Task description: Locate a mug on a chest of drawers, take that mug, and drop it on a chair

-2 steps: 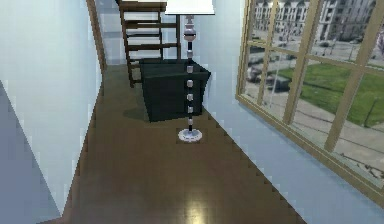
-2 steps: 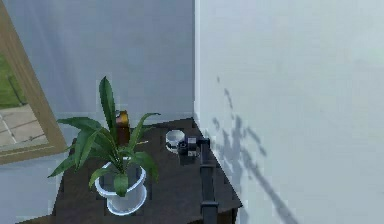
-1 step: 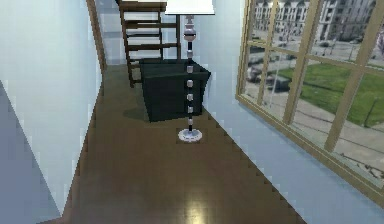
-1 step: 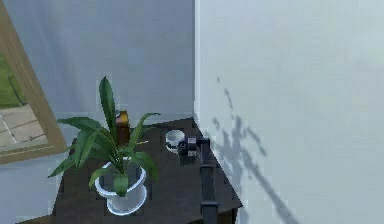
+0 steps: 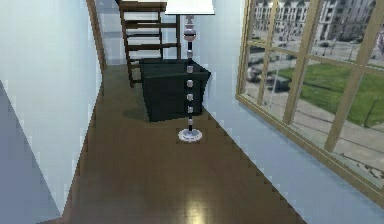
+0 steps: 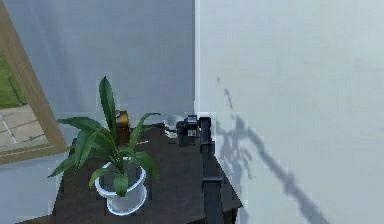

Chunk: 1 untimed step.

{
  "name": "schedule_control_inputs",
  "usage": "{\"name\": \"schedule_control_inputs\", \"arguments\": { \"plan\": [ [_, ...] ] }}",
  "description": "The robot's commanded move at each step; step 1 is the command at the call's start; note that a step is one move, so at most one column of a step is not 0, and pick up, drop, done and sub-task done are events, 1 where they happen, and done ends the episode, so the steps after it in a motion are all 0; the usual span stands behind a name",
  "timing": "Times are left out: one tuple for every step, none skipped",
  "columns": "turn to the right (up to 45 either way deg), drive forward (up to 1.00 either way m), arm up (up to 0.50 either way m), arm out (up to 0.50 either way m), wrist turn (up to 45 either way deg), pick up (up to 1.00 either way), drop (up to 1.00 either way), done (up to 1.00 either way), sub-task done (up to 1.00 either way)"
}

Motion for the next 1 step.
{"name": "schedule_control_inputs", "arguments": {
  "plan": [
    [0.0,0.0,0.28,0.0,0.0,0.0,0.0,0.0,0.0]
  ]
}}
